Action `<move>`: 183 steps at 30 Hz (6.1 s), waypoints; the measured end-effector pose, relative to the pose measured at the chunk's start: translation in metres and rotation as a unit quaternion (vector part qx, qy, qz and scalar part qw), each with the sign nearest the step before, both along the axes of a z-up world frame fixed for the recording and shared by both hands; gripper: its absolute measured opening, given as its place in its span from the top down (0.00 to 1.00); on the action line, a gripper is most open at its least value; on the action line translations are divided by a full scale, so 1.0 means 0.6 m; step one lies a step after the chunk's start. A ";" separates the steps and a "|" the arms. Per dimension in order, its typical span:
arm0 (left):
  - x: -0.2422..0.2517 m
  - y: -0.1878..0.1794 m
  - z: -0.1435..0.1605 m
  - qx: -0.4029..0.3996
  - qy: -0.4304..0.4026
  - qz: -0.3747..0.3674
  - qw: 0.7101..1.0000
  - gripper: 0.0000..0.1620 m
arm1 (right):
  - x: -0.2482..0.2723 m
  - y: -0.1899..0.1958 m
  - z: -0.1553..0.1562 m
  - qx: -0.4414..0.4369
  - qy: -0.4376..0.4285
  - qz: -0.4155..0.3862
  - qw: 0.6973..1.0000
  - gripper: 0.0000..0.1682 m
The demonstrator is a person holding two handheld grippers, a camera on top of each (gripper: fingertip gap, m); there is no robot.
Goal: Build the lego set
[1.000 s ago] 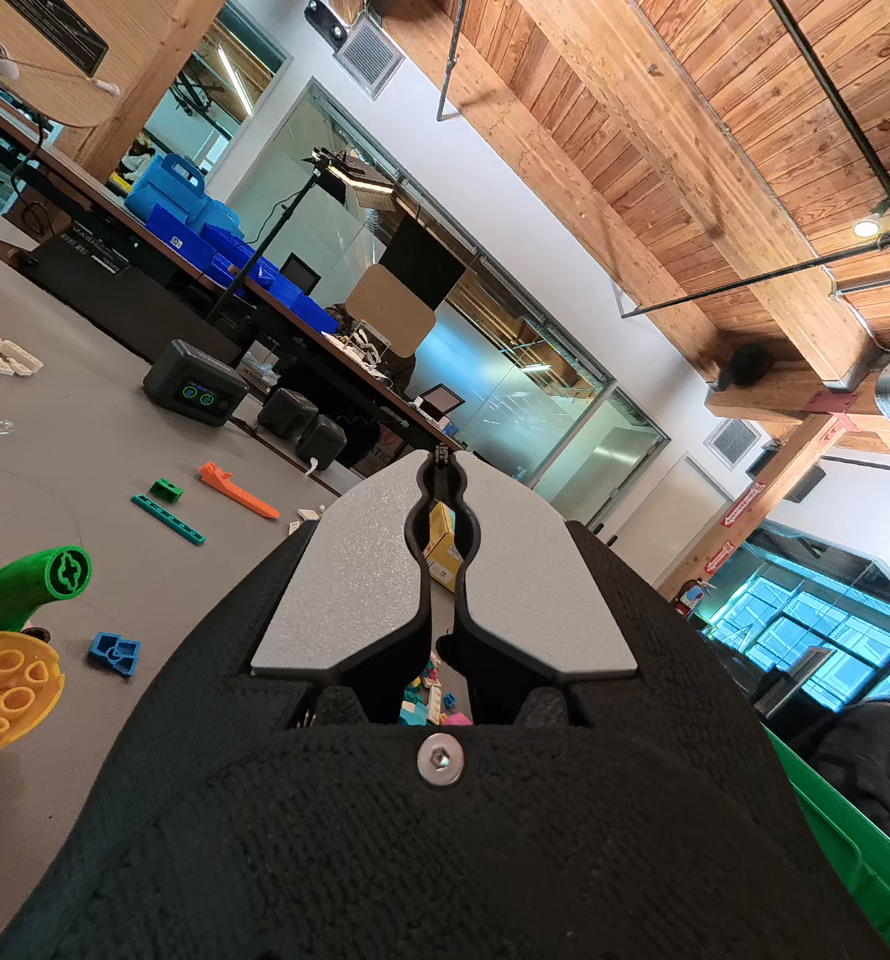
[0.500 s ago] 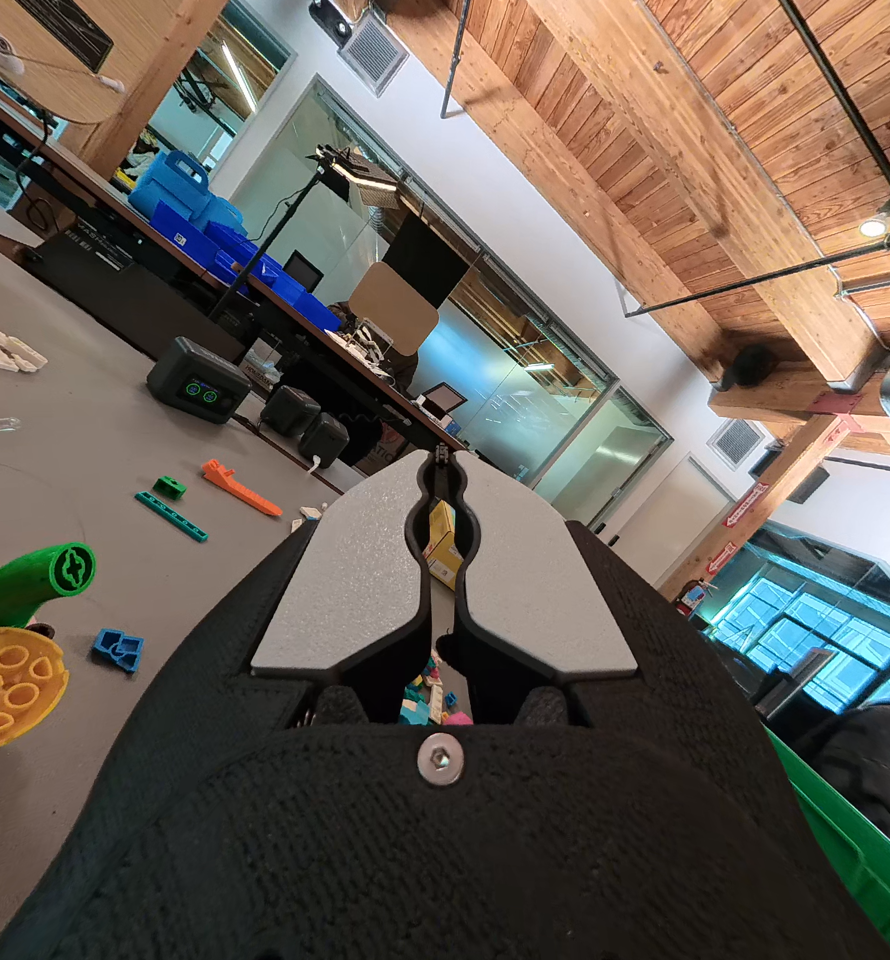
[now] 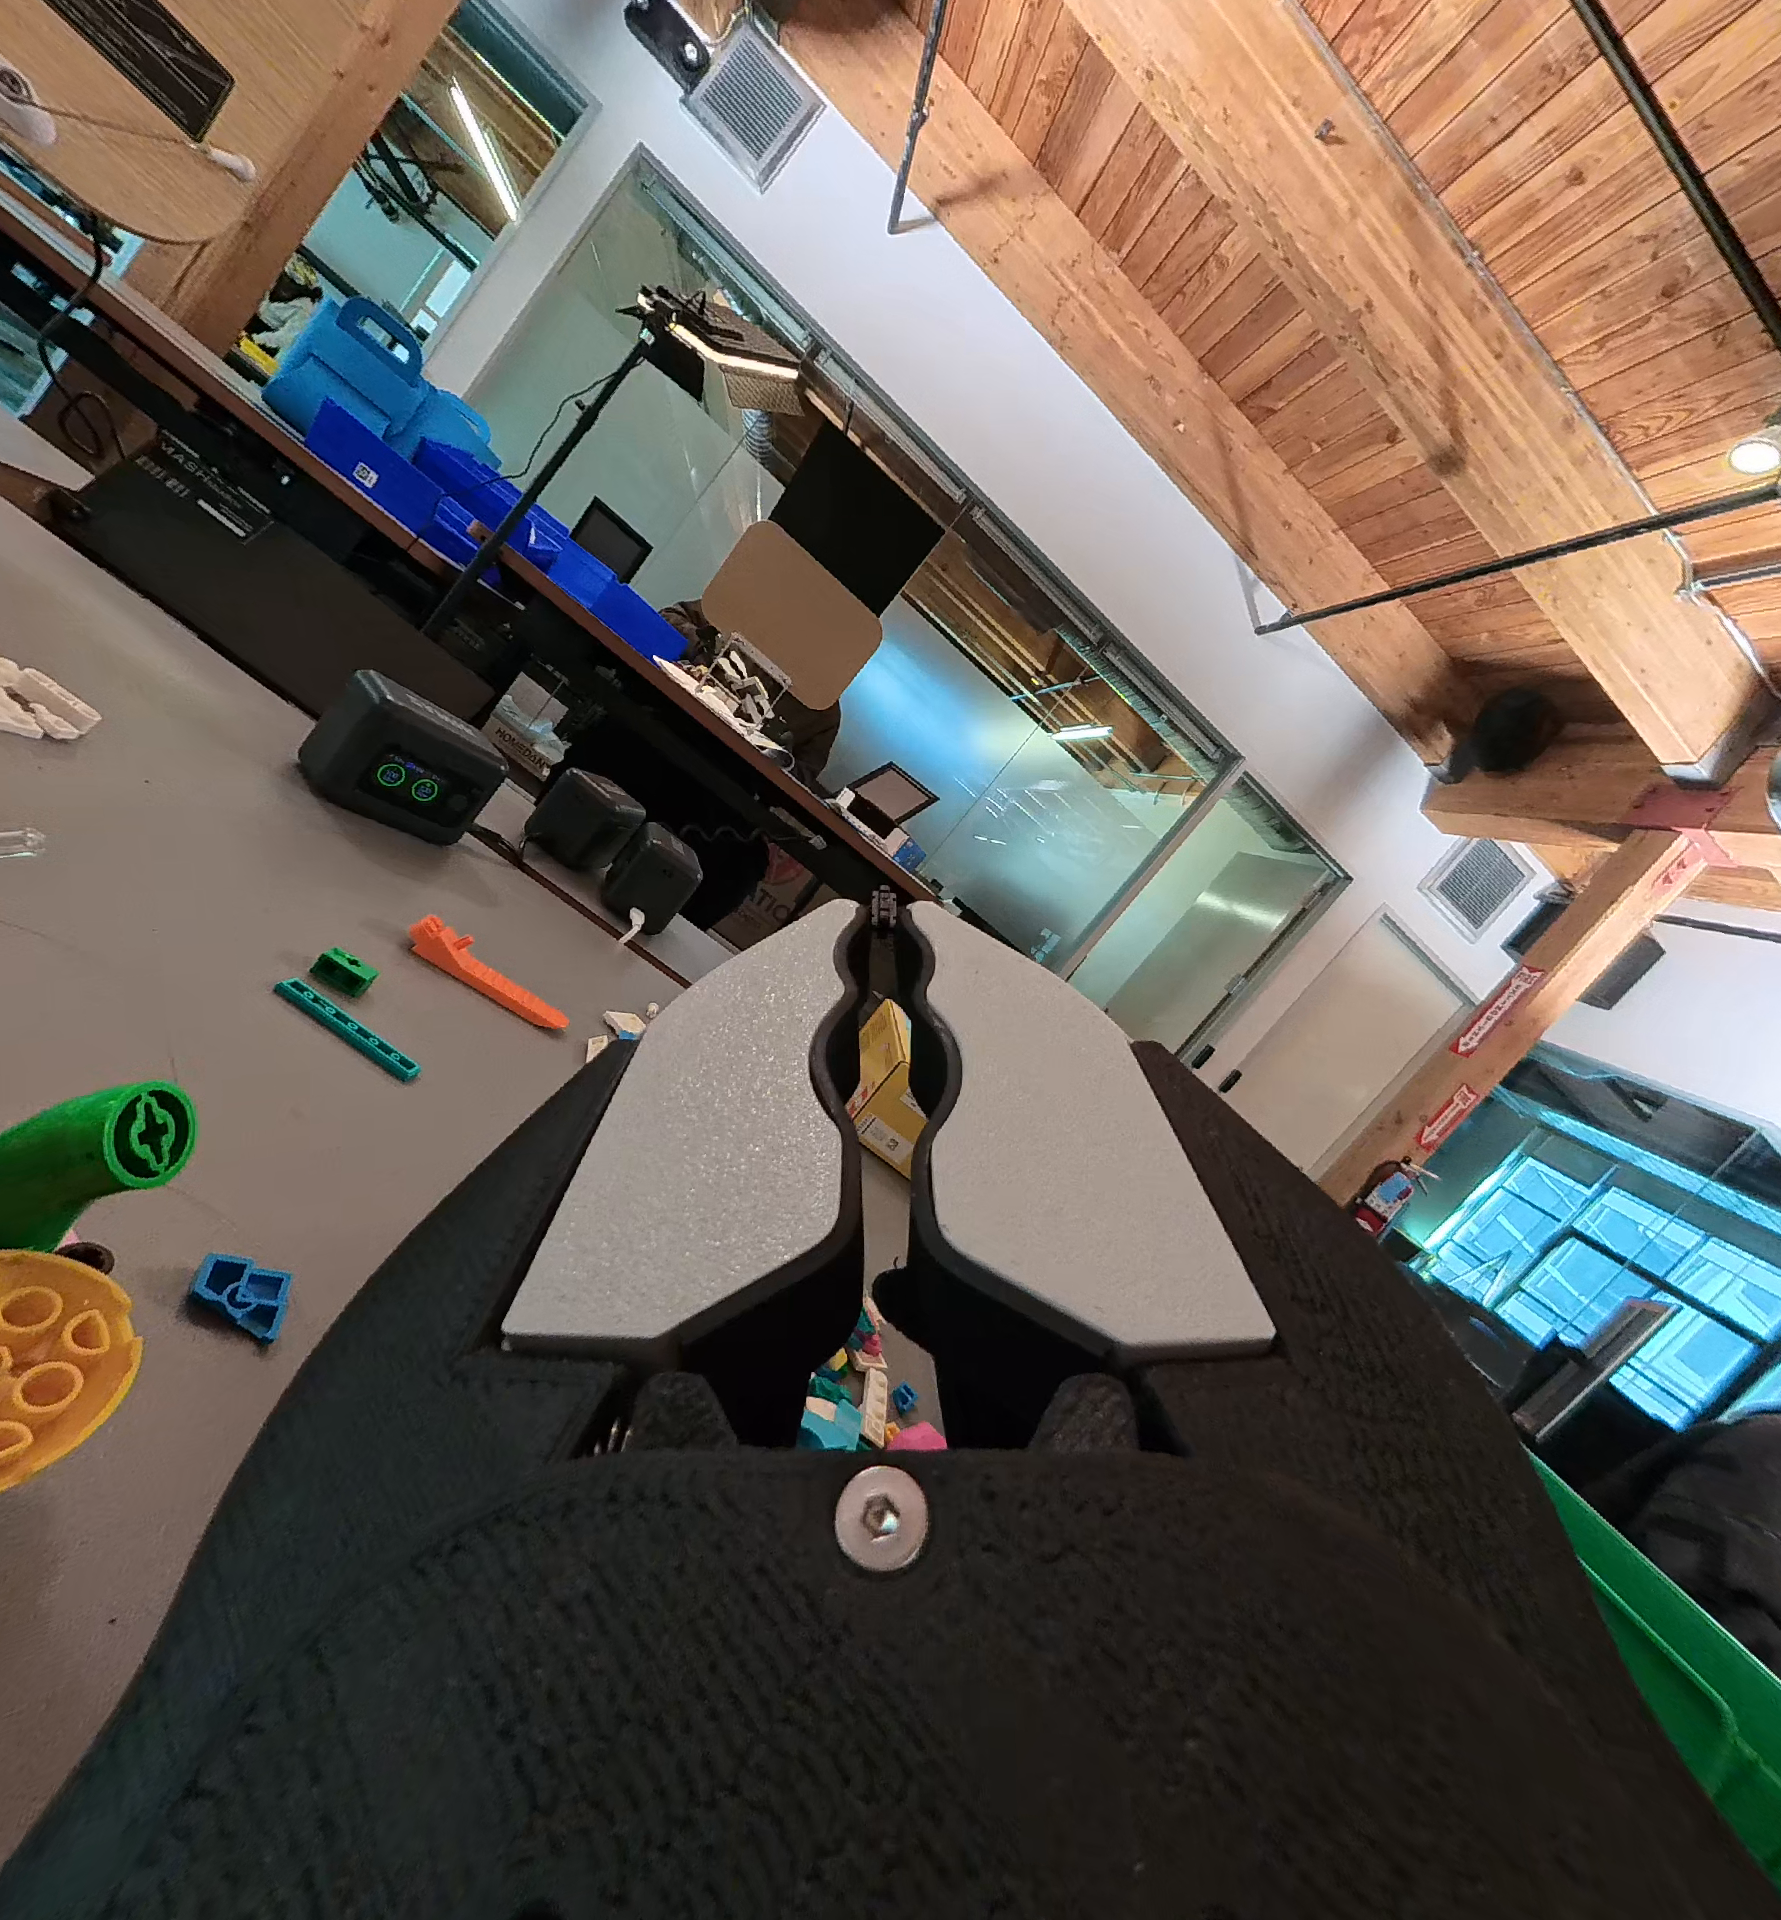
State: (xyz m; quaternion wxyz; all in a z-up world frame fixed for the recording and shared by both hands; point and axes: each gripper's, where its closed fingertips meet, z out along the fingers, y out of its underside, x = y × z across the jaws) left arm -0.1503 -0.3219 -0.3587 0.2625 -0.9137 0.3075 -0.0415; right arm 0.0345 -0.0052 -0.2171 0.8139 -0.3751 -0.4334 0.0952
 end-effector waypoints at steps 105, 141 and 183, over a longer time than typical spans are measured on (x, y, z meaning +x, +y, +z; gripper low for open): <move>0.054 0.008 0.122 0.425 0.431 -0.172 0.777 0.96 | -0.227 -0.509 -0.092 -0.329 -0.462 0.501 0.654 0.99; 0.065 -0.023 -0.001 0.206 0.332 -0.251 0.885 0.96 | -0.216 -0.539 -0.220 -0.376 -0.499 0.429 0.652 0.99; 0.079 -0.029 -0.006 0.075 -0.018 -0.117 0.990 0.77 | -0.199 -0.528 -0.223 -0.383 -0.464 0.442 0.665 0.99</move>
